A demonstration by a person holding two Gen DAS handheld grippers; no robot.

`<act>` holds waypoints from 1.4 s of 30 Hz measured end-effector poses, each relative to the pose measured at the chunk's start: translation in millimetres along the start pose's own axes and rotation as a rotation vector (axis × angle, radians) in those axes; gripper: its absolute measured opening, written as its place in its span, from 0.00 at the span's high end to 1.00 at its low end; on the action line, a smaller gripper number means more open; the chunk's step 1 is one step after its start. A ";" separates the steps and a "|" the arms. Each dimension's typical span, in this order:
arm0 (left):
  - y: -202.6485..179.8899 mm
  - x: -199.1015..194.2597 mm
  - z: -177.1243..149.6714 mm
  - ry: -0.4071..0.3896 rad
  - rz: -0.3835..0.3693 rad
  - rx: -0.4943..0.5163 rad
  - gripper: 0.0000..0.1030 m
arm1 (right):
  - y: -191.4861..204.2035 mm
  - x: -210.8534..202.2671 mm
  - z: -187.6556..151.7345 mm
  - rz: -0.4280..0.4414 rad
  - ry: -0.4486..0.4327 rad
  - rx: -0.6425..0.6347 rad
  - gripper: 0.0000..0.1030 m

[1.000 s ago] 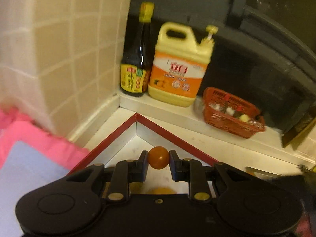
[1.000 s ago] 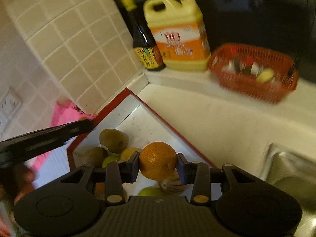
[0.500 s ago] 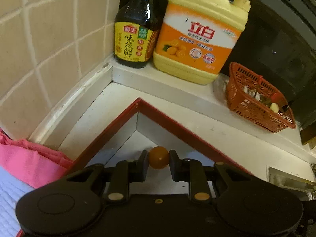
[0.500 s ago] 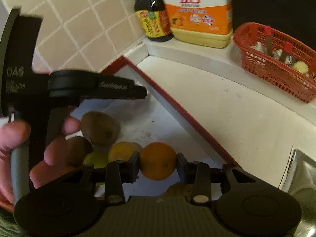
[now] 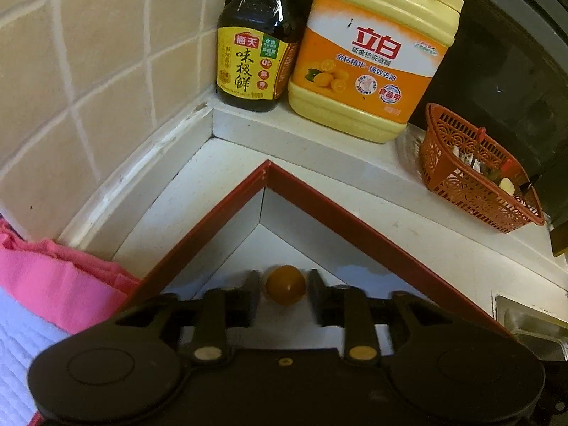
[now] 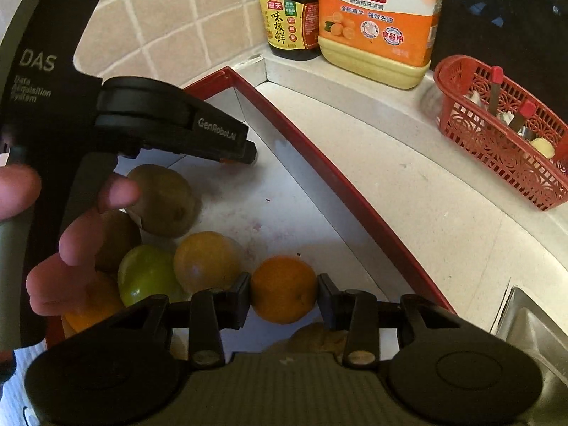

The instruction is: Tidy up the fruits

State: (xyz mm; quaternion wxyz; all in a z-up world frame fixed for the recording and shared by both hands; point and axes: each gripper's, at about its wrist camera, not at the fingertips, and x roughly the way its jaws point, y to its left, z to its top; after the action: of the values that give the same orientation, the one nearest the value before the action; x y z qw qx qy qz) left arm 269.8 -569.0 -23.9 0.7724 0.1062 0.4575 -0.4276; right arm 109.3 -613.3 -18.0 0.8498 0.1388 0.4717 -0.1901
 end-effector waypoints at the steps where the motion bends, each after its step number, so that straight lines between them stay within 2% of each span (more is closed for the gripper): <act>1: 0.0 -2.6 -1.5 0.000 -0.008 -0.002 0.40 | -1.8 -1.4 -1.1 0.006 -0.002 0.011 0.58; 4: -3.0 -16.2 -6.6 -0.027 -0.010 0.008 0.31 | -6.6 -8.8 -5.2 0.036 0.008 0.023 0.51; 7: -4.7 -32.0 -10.9 -0.044 -0.004 0.008 0.31 | -8.8 -23.4 -10.7 0.038 -0.010 0.020 0.46; 9: -6.1 -46.9 -14.6 -0.057 0.002 0.011 0.31 | -10.6 -36.9 -14.5 0.034 -0.032 0.022 0.37; 12: -12.5 -72.3 -22.5 -0.053 0.057 0.034 0.30 | -14.9 -58.4 -19.8 0.029 -0.062 0.032 0.31; 14: -17.1 -95.0 -31.7 -0.079 0.089 0.056 0.29 | -16.5 -70.5 -24.1 0.020 -0.077 0.049 0.29; 17: -19.2 -130.2 -47.0 -0.111 0.095 0.049 0.24 | -11.3 -88.4 -33.4 -0.011 -0.101 0.038 0.27; 22: -24.9 -174.3 -73.2 -0.116 0.137 0.036 0.24 | 8.3 -116.9 -47.5 -0.002 -0.141 0.005 0.25; 26: -24.8 -209.4 -96.9 -0.150 0.170 0.020 0.24 | 21.9 -139.0 -58.2 -0.008 -0.197 0.009 0.24; 31: -25.2 -253.8 -134.2 -0.214 0.241 -0.014 0.23 | 45.8 -164.8 -80.4 -0.056 -0.307 -0.011 0.20; 33: -25.3 -268.5 -150.2 -0.241 0.288 -0.041 0.23 | 54.3 -173.5 -88.5 -0.076 -0.343 -0.028 0.15; 35: -26.8 -282.3 -165.2 -0.264 0.305 -0.060 0.23 | 60.4 -182.4 -96.5 -0.078 -0.371 -0.030 0.12; 42: -37.2 -307.7 -209.2 -0.292 0.391 -0.093 0.22 | 79.4 -193.7 -117.9 -0.084 -0.371 -0.045 0.09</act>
State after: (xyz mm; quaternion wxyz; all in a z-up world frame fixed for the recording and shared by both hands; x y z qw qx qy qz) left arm 46.4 -302.3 113.1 0.9024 0.0942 0.3309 -0.2595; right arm -36.5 -456.5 91.1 0.9164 0.0626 0.3162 -0.2372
